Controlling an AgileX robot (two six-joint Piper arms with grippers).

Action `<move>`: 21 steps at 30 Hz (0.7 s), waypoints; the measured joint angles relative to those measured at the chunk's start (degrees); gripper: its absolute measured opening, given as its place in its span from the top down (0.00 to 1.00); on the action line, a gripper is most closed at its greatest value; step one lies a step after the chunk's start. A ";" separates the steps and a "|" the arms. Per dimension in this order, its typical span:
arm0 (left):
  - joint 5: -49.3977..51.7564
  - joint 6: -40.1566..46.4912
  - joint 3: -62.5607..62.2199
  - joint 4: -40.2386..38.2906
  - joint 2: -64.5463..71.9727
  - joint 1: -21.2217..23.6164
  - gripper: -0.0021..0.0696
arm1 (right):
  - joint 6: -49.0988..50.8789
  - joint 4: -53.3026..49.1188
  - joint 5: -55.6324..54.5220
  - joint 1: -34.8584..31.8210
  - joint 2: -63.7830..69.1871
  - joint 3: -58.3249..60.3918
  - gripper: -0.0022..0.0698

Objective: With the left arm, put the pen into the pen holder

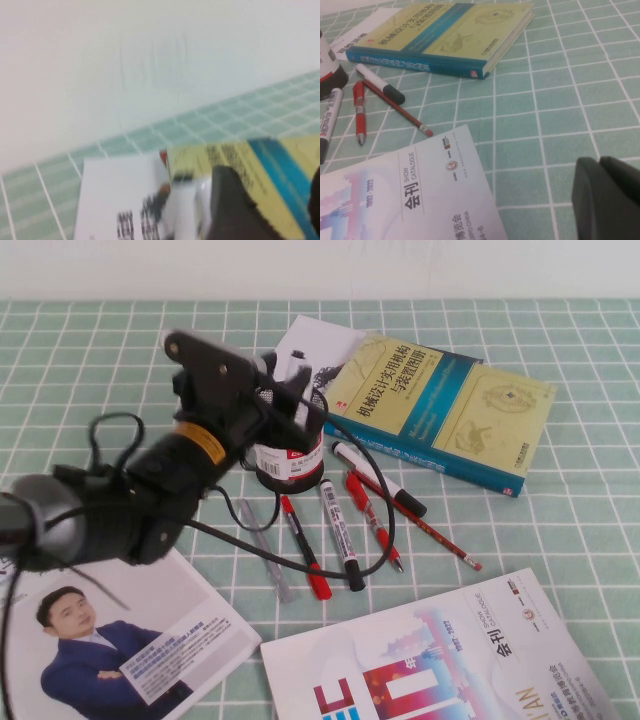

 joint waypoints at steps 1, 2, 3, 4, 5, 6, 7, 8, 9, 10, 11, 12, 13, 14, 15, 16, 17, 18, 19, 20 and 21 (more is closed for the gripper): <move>0.57 0.07 0.00 0.13 -1.06 0.00 0.58 | 0.00 0.00 0.00 0.00 0.00 0.00 1.00; 1.36 0.20 0.15 0.27 -2.67 0.00 0.62 | 0.00 0.09 0.00 0.00 0.00 0.00 1.00; 2.43 0.33 0.36 0.38 -4.61 0.00 0.68 | 0.00 0.09 0.00 0.00 0.00 0.00 1.00; 3.54 0.43 0.79 0.38 -6.37 0.00 0.73 | 0.00 0.09 0.00 0.00 0.00 0.00 1.00; 5.25 0.41 1.31 0.55 -8.77 0.00 0.81 | 0.00 0.09 0.00 0.00 0.00 0.00 1.00; 7.37 0.41 1.76 1.00 -11.35 0.00 0.87 | 0.00 0.09 0.00 0.00 0.00 0.00 1.00; 9.70 0.17 2.28 1.29 -14.06 0.00 0.90 | 0.00 0.09 0.00 0.00 0.00 0.00 1.00; 11.99 -0.26 2.86 1.68 -16.90 0.00 0.93 | 0.00 0.09 0.00 0.00 0.00 0.00 1.00; 14.22 -0.60 3.49 1.95 -19.85 0.00 0.94 | 0.00 0.09 0.00 0.00 0.00 0.00 1.00; 15.79 -1.16 4.17 2.19 -22.27 0.00 0.95 | 0.00 0.09 0.00 0.00 0.00 0.00 1.00; 17.58 -1.62 4.96 2.32 -25.38 0.00 0.96 | 0.00 0.09 0.00 0.00 0.00 0.00 1.00; 19.25 -2.05 5.81 2.44 -28.51 0.00 0.96 | 0.00 0.09 0.00 0.00 0.00 0.00 1.00; 20.58 -2.48 6.50 2.53 -31.05 0.00 0.97 | 0.00 0.09 0.00 0.00 0.00 0.00 1.00; 22.30 -2.62 7.45 2.53 -34.19 0.00 0.97 | 0.00 0.09 0.00 0.00 0.00 0.00 1.00; 23.98 -2.88 8.46 2.53 -37.30 0.00 0.97 | 0.00 0.09 0.00 0.00 0.00 0.00 1.00; 25.37 -3.01 9.30 2.57 -40.30 0.00 0.97 | 0.00 0.09 0.00 0.00 0.00 0.00 1.00; 27.10 -3.01 10.40 2.66 -43.13 0.00 0.97 | 0.00 0.09 0.00 0.00 0.00 0.00 1.00; 28.72 -3.01 11.54 2.66 -45.76 0.00 0.97 | 0.00 0.09 0.00 0.00 0.00 0.00 1.00; 30.26 -3.11 12.69 2.66 -47.69 0.00 0.97 | 0.00 0.09 0.00 0.00 0.00 0.00 1.00; 31.68 -3.11 13.88 2.66 -49.87 0.00 0.97 | 0.00 0.09 0.00 0.00 0.00 0.00 1.00; 33.02 -3.24 15.05 2.66 -51.78 0.00 0.97 | 0.00 0.09 0.00 0.00 0.00 0.00 1.00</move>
